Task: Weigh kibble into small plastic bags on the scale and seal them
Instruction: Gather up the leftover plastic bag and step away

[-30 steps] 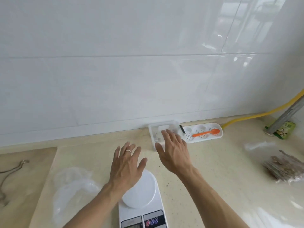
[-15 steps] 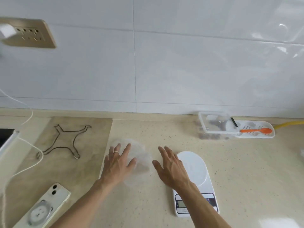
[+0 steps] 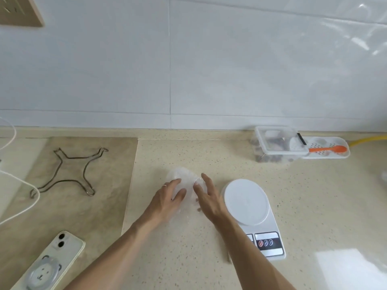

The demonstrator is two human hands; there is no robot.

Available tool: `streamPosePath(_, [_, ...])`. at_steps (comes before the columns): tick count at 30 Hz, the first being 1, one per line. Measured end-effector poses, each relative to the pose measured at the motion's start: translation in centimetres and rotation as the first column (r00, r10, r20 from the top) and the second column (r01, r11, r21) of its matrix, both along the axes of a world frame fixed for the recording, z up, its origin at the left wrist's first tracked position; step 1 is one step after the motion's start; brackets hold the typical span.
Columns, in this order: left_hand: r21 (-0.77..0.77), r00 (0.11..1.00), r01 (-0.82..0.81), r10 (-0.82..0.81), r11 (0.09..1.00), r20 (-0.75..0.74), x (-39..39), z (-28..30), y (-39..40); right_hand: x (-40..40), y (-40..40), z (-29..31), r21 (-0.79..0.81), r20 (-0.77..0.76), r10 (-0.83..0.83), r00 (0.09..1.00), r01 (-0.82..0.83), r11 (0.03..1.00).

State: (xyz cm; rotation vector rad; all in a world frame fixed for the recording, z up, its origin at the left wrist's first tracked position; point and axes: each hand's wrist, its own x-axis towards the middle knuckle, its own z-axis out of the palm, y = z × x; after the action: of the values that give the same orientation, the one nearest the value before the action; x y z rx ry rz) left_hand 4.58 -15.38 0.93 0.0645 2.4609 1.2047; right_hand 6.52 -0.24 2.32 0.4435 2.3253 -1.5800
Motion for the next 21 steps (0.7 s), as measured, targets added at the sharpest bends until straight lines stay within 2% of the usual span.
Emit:
streamPosePath(4, [0.122,0.997,0.032,-0.023,0.992,-0.08,0.7,2.1,3.0,1.3,2.5,2.2,-0.084,0.004,-0.124,0.992,0.124,0.989])
streamPosePath(8, [0.123,0.978,0.082,-0.056,0.989,-0.201,2.5,4.2,7.3,4.7,6.5,5.0,-0.241,0.028,-0.277,0.96,0.275,0.931])
streamPosePath(10, [0.113,0.956,0.15,-0.115,0.982,-0.271,4.0,5.2,10.1,7.5,8.8,6.8,-0.297,-0.02,-0.328,0.944,0.308,0.904])
streamPosePath(12, [0.112,0.928,0.25,-0.204,0.962,-0.312,6.0,6.3,13.1,10.7,11.4,8.2,-0.282,-0.072,-0.392,0.917,0.358,0.89])
streamPosePath(16, [0.176,0.88,0.409,-0.337,0.895,-0.333,12.2,8.8,19.5,18.9,16.9,9.7,-0.153,-0.138,-0.535,0.833,0.516,0.843])
streamPosePath(21, [0.262,0.8,0.594,-0.525,0.76,-0.292,22.8,11.5,26.6,32.6,22.7,11.2,-0.183,-0.176,-0.704,0.688,0.68,0.71])
